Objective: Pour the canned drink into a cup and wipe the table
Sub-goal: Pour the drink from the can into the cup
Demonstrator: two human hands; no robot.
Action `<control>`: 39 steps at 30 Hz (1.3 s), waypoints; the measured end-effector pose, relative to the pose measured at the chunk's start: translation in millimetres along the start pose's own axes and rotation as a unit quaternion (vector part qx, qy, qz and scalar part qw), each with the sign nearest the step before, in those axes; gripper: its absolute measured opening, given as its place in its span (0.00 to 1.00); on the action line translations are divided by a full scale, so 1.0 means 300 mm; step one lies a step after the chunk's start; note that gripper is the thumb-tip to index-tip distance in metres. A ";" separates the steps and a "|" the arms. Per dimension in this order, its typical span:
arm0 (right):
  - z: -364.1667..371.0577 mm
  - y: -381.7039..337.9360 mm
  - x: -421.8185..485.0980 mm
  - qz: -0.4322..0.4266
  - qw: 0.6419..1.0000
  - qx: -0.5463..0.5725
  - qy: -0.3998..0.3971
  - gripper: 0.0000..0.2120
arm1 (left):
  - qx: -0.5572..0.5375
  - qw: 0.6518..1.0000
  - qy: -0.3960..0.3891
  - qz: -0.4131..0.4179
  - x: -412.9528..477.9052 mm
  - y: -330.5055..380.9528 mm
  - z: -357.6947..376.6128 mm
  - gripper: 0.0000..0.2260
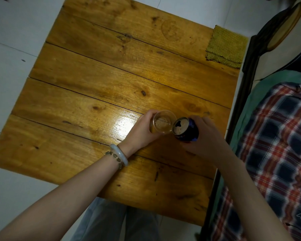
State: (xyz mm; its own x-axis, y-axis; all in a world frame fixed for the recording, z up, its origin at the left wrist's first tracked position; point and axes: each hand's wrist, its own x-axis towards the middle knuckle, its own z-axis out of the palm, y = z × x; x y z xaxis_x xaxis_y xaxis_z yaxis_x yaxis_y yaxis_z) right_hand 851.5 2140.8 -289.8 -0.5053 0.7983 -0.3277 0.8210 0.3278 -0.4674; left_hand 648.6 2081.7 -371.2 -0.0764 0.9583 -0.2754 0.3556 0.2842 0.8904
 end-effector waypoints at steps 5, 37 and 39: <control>0.008 0.006 0.004 -0.001 1.000 -0.016 0.009 0.35 | 0.005 1.000 0.003 -0.001 -0.001 0.001 0.000 0.29; -0.008 -0.001 0.011 0.012 0.999 -0.047 -0.016 0.36 | 0.015 1.000 0.007 -0.004 0.009 -0.012 0.003 0.29; -0.008 -0.002 0.010 0.013 0.999 -0.050 -0.016 0.36 | 0.016 1.000 0.008 -0.003 0.010 -0.013 0.004 0.29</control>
State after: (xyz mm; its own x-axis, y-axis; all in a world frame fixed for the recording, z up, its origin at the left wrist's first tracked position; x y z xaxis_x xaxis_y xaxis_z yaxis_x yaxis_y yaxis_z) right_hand 850.1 2144.3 -288.7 -0.4911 0.7910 -0.3648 0.8551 0.3580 -0.3749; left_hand 648.2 2083.4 -375.9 -0.0931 0.9571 -0.2746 0.3842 0.2889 0.8769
